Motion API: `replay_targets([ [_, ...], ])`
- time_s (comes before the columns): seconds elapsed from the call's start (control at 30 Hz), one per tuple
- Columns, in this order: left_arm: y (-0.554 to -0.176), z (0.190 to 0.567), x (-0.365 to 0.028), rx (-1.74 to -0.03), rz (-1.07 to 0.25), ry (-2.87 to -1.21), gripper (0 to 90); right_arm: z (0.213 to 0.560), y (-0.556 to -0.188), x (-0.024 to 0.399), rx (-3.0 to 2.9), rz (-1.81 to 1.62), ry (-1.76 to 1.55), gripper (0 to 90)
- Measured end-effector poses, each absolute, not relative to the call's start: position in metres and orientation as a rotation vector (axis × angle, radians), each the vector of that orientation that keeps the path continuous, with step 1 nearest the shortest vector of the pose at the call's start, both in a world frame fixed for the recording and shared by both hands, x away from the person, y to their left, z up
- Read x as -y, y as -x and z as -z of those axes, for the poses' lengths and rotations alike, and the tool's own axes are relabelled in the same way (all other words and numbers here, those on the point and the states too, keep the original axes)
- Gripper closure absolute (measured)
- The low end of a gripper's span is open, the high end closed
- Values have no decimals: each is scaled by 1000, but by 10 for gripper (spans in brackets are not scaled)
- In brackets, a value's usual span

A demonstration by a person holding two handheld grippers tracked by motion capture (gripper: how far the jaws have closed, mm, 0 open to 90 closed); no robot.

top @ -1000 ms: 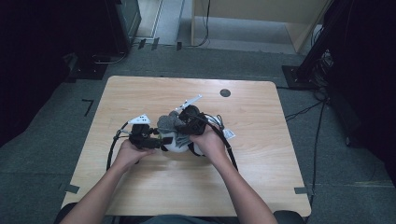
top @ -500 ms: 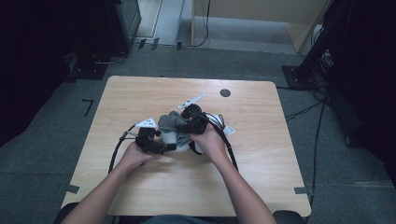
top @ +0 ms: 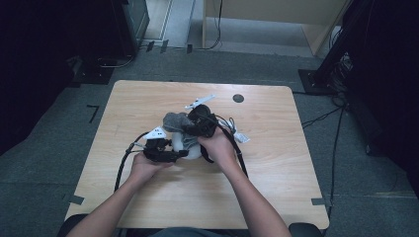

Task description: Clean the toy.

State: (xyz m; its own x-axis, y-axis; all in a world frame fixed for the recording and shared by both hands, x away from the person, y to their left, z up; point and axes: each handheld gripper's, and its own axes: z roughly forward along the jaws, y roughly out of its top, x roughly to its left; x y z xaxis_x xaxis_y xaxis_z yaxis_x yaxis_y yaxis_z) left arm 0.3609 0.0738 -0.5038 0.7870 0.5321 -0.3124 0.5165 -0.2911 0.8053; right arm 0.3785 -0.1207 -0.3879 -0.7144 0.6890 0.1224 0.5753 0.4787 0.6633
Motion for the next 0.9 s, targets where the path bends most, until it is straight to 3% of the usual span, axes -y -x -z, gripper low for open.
replay_targets([
  [0.3,-362,504,-74,-823,5,-1944,353,398,-376,123,-2572,-954,-1047,770],
  [0.9,-362,502,-73,-836,19,-1951,355,385,-367,207,-2436,-956,-1171,770],
])
